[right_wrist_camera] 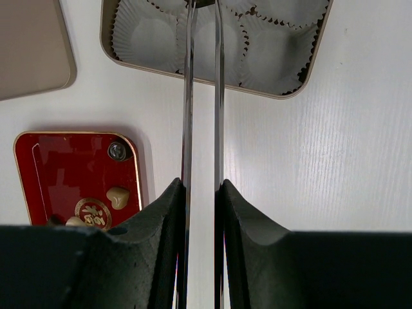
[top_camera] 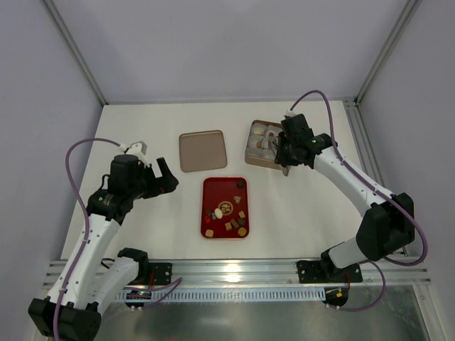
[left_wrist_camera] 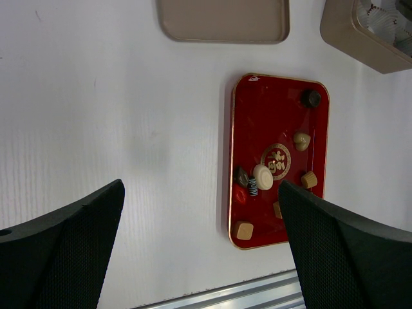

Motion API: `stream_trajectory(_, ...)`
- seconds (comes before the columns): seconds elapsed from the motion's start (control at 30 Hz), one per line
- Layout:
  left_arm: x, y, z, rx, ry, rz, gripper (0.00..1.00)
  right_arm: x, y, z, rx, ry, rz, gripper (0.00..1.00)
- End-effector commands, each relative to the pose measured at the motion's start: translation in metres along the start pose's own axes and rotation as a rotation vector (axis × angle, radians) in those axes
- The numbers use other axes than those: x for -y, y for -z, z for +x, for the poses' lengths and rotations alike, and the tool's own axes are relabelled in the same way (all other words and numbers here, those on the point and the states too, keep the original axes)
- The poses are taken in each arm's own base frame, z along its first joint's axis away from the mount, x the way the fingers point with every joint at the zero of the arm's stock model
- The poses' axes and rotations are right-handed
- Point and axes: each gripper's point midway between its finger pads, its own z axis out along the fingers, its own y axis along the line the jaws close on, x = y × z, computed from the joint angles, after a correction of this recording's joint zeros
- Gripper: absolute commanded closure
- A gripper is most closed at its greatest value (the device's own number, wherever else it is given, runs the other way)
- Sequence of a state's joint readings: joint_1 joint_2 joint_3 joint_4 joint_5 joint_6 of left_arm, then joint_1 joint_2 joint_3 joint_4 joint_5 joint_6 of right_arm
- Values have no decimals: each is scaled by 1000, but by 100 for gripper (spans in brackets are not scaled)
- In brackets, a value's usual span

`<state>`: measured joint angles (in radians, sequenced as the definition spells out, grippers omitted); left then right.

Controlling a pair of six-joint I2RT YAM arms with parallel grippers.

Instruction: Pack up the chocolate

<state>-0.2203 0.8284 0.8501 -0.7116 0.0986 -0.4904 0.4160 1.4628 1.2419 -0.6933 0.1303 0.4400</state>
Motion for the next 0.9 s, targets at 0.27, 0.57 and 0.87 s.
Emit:
stream_trajectory(0.27,2,1,-4,20,0,7,0,2,-12,-26,65,16,18,67)
stream_trajectory(0.57,2,0,-4,17,0,6,0,3,-17,-28,61,27,26,62)
stream_trajectory(0.87,2,1,-4,19,-1,5,0,2,-5,-37,86,31,19,57)
